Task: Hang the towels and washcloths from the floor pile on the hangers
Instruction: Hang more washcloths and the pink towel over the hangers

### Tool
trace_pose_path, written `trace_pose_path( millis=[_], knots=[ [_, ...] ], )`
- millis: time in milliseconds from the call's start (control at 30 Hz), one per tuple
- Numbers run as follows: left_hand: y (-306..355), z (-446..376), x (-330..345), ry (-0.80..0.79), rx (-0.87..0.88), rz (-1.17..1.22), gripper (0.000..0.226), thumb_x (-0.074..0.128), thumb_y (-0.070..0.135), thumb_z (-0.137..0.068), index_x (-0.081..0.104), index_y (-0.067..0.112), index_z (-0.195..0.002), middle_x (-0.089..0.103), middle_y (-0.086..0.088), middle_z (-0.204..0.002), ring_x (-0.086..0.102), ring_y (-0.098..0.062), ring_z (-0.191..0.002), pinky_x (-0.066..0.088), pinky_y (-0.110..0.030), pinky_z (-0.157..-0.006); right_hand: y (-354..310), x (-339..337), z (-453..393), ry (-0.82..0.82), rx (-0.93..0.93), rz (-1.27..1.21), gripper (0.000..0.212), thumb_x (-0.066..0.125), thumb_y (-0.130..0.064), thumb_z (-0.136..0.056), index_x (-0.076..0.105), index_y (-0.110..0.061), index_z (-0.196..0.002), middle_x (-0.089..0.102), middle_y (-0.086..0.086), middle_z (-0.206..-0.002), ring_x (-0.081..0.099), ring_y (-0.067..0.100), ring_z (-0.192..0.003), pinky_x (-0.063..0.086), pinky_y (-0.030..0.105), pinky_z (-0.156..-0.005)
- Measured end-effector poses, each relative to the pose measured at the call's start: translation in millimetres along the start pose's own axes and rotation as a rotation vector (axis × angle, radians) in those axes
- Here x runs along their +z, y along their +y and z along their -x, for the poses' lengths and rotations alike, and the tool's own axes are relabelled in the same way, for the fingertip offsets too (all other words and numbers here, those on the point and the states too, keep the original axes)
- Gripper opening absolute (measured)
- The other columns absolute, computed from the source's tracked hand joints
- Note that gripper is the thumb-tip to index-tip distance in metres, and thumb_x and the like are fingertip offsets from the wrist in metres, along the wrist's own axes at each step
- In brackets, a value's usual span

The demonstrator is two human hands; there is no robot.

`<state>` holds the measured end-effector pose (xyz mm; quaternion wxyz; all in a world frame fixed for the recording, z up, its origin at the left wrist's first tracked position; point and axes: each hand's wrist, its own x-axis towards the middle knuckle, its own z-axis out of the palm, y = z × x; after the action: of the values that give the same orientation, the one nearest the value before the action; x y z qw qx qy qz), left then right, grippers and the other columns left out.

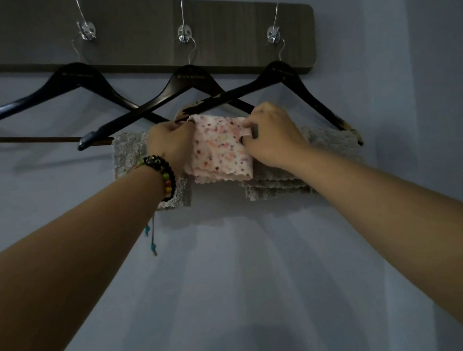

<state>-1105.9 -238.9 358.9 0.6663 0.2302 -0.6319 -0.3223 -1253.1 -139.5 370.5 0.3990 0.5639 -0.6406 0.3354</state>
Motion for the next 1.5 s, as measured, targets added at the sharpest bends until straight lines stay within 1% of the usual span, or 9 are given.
trace_pose_path(
  millis=[100, 233, 367, 500, 667, 967, 1167, 1300, 1500],
  knots=[
    [-7.1, 14.2, -12.2, -0.016, 0.017, -0.086, 0.024, 0.056, 0.027, -0.092, 0.066, 0.01, -0.078, 0.059, -0.001, -0.07, 0.057, -0.015, -0.066, 0.052, -0.032, -0.07, 0.0, -1.1, 11.3, 0.021, -0.038, -0.031, 0.036, 0.057, -0.021, -0.088, 0.061, -0.007, -0.121, 0.049, 0.009, -0.131, 0.046, 0.025, -0.121, 0.039, 0.033, -0.1],
    [-17.1, 38.1, -36.4, -0.116, 0.024, -0.184, 0.019, 0.052, 0.022, -0.095, 0.064, 0.011, -0.083, 0.07, -0.004, -0.074, 0.069, -0.016, -0.063, 0.052, -0.029, -0.057, -5.1, 0.7, 39.2, 0.027, -0.113, -0.098, 0.037, 0.052, -0.021, -0.091, 0.057, -0.002, -0.123, 0.05, 0.008, -0.134, 0.045, 0.023, -0.123, 0.038, 0.034, -0.103],
    [-25.0, 55.4, -71.8, -0.241, 0.055, -0.377, 0.013, 0.055, 0.029, -0.093, 0.06, 0.019, -0.097, 0.073, 0.0, -0.09, 0.07, -0.016, -0.081, 0.057, -0.039, -0.08, -16.5, 7.1, 72.4, -0.18, -0.179, -0.152, 0.05, 0.054, -0.03, -0.094, 0.045, -0.007, -0.138, 0.041, 0.004, -0.144, 0.039, 0.02, -0.131, 0.034, 0.033, -0.108],
    [-25.8, 76.7, -108.7, -0.403, 0.181, -0.732, 0.044, 0.053, 0.045, -0.093, 0.052, 0.021, -0.129, 0.064, 0.003, -0.119, 0.059, -0.015, -0.106, 0.045, -0.027, -0.092, -35.9, 2.1, 100.3, -0.386, -0.169, -0.162, 0.067, 0.053, -0.046, -0.093, 0.027, -0.018, -0.149, 0.028, -0.002, -0.153, 0.032, 0.018, -0.138, 0.032, 0.038, -0.111],
    [-25.1, 109.4, -159.4, -0.61, 0.305, -0.955, 0.074, 0.046, 0.062, -0.088, 0.024, 0.028, -0.149, 0.035, 0.004, -0.153, 0.04, -0.018, -0.134, 0.033, -0.032, -0.111, -73.6, -9.2, 131.6, -0.569, -0.14, -0.115, 0.082, 0.045, -0.062, -0.089, 0.008, -0.025, -0.153, 0.006, -0.01, -0.16, 0.009, 0.011, -0.146, 0.017, 0.034, -0.118],
    [-52.2, 179.7, -259.5, -0.895, 0.166, -0.991, 0.088, 0.039, 0.069, -0.086, 0.0, 0.028, -0.153, 0.006, 0.01, -0.161, 0.014, -0.008, -0.146, 0.016, -0.025, -0.117, -162.1, -17.8, 212.4, -0.796, -0.018, -0.183, 0.098, 0.031, -0.077, -0.077, -0.007, -0.028, -0.152, -0.012, -0.016, -0.159, -0.009, 0.002, -0.145, 0.005, 0.031, -0.12],
    [-58.0, 241.1, -319.7, -0.998, 0.124, -1.004, 0.09, 0.037, 0.069, -0.085, -0.004, 0.027, -0.153, -0.002, 0.011, -0.161, 0.007, -0.006, -0.147, 0.011, -0.022, -0.115, -211.4, -47.5, 277.1, -0.826, 0.034, -0.199, 0.084, 0.038, -0.063, -0.09, -0.002, -0.025, -0.153, -0.01, -0.017, -0.159, -0.013, -0.002, -0.143, -0.004, 0.02, -0.115],
    [-49.3, 278.8, -364.1, -1.01, 0.119, -1.001, 0.092, 0.034, 0.073, -0.081, -0.005, 0.03, -0.153, -0.004, 0.017, -0.159, 0.004, -0.001, -0.146, 0.008, -0.017, -0.112, -241.6, -74.0, 310.7, -0.845, 0.076, -0.253, 0.081, 0.037, -0.063, -0.089, 0.003, -0.027, -0.153, -0.007, -0.021, -0.158, -0.013, -0.007, -0.142, -0.001, 0.021, -0.117],
    [-42.1, 334.4, -422.0, -0.938, 0.064, -0.992, 0.099, 0.024, 0.083, -0.072, -0.004, 0.033, -0.153, -0.003, 0.018, -0.159, 0.0, 0.005, -0.142, 0.008, -0.018, -0.115, -286.7, -94.5, 362.8, -0.976, 0.012, -0.31, 0.084, 0.037, -0.066, -0.089, -0.007, -0.032, -0.152, -0.013, -0.028, -0.154, -0.02, -0.014, -0.135, -0.005, 0.019, -0.113]
  ],
)
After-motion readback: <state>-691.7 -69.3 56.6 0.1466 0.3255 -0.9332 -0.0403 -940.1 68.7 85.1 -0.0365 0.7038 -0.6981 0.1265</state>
